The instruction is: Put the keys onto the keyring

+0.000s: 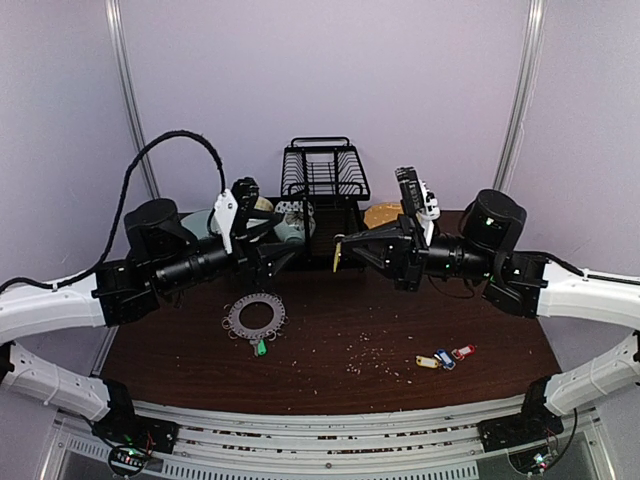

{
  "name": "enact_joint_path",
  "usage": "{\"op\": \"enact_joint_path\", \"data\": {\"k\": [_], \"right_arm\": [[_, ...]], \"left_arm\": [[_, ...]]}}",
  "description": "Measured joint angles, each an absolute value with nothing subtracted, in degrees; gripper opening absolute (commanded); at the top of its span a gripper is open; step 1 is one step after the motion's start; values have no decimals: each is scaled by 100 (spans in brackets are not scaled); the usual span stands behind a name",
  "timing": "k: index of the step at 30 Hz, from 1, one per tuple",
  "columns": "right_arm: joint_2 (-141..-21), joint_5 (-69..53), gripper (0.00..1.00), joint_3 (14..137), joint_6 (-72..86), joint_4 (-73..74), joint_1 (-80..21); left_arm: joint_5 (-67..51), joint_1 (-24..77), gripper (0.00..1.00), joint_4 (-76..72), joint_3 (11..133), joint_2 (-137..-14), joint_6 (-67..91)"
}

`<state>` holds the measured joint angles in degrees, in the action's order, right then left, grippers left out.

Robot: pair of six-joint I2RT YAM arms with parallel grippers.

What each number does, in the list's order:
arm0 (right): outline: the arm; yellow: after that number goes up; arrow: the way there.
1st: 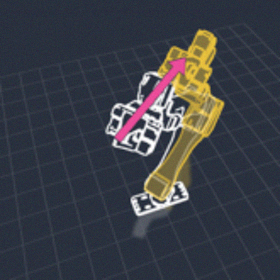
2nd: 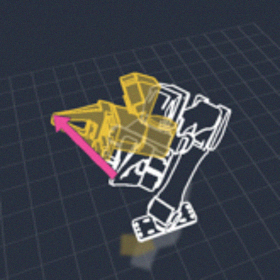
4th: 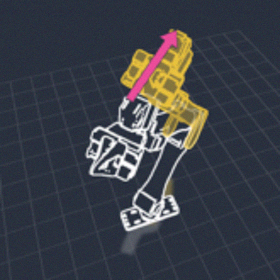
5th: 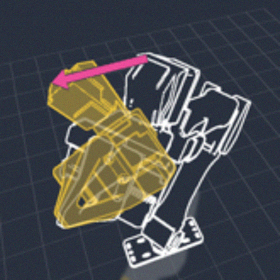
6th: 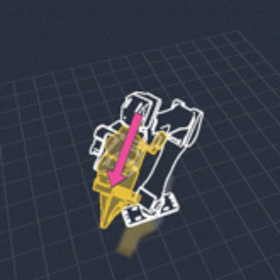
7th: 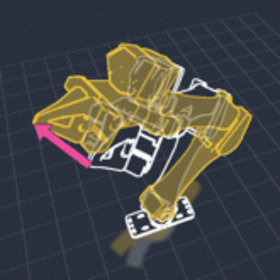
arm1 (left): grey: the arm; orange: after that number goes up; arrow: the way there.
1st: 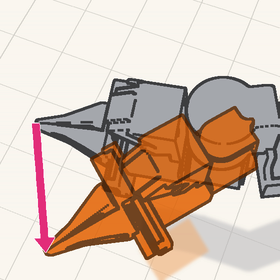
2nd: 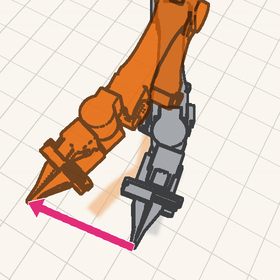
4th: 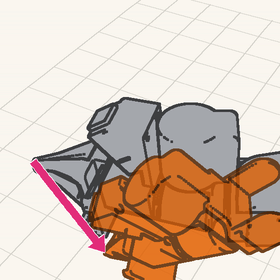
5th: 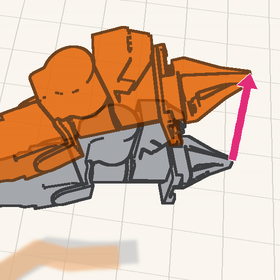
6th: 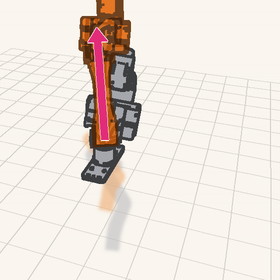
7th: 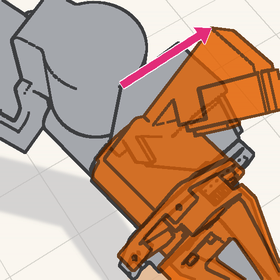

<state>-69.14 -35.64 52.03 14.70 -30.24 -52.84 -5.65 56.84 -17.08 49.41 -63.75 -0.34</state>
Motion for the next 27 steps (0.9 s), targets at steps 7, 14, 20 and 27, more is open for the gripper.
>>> {"op": "enact_joint_path", "data": {"k": [7,14,20,27], "right_arm": [[-6243,-3116,0,5013,1055,-2338,-5192],[-5791,-2969,0,4499,928,-2112,-5170],[-5649,-2982,0,4322,917,-1994,-5159],[-5435,-3006,0,4198,919,-1994,-5148]], "left_arm": [[987,3944,81,792,5843,-7450,1144],[1341,3417,82,1929,5841,-8541,1317],[1179,3229,83,2154,6191,-10042,1081],[655,2851,81,2189,6744,-10881,731]]}}
